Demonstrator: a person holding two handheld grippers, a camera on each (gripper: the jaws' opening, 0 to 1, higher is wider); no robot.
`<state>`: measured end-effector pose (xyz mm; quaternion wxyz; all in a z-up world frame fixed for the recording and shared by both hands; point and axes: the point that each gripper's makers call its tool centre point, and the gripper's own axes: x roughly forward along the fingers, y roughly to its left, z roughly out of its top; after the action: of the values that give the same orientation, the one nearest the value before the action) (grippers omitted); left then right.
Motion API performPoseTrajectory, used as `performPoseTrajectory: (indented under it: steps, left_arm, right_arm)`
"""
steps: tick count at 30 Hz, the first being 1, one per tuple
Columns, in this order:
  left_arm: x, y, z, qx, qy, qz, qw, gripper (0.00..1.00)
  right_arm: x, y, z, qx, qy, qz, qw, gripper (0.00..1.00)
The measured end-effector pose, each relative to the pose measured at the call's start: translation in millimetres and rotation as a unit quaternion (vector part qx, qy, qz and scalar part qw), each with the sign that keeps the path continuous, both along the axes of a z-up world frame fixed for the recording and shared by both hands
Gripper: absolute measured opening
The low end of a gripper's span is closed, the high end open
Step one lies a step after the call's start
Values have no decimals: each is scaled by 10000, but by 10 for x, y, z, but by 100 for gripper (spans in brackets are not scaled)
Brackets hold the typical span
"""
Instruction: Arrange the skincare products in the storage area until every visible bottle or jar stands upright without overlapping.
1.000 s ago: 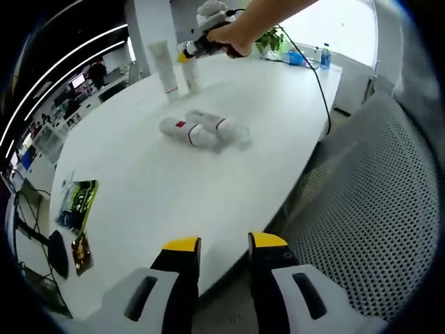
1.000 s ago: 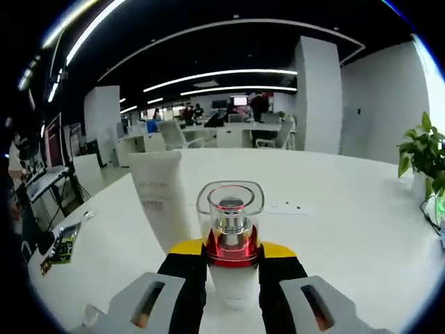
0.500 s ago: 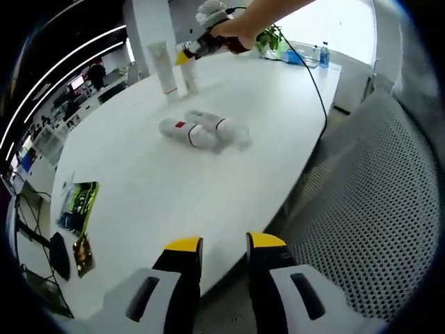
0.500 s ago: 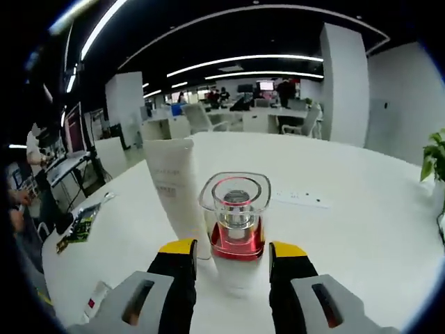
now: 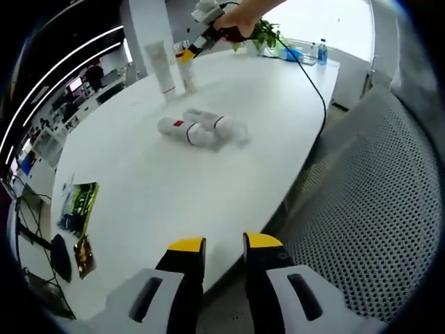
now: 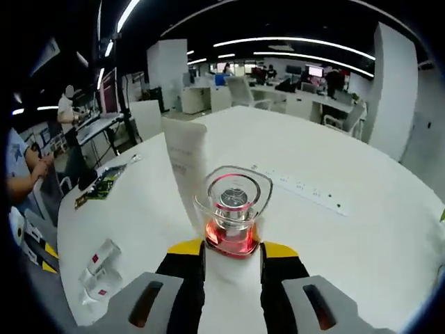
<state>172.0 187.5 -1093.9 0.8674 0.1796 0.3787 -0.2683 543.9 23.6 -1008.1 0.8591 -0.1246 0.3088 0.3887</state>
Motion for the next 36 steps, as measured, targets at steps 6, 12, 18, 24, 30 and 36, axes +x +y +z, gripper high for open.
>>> performPoseTrajectory:
  steps: [6, 12, 18, 24, 30, 36]
  left_arm:
    - [-11, 0, -12, 23, 30, -23, 10000, 16]
    - [-20, 2, -29, 64, 68, -57, 9999, 16]
    - [-23, 11, -37, 99, 75, -66, 9999, 15]
    - [-21, 18, -32, 110, 73, -55, 9999, 15]
    - [-21, 24, -34, 126, 73, -55, 9999, 14]
    - [-19, 27, -30, 135, 58, -49, 9999, 14]
  right_arm:
    - [9, 34, -17, 86, 131, -245, 9996, 23]
    - [24, 116, -18, 102, 192, -380, 9990, 23]
    - [79, 129, -30, 107, 246, -514, 9983, 24]
    - [109, 167, -37, 99, 264, -565, 9980, 24]
    - [140, 190, -47, 48, 278, -568, 9980, 24]
    - [151, 198, -53, 14, 290, -584, 9979, 24]
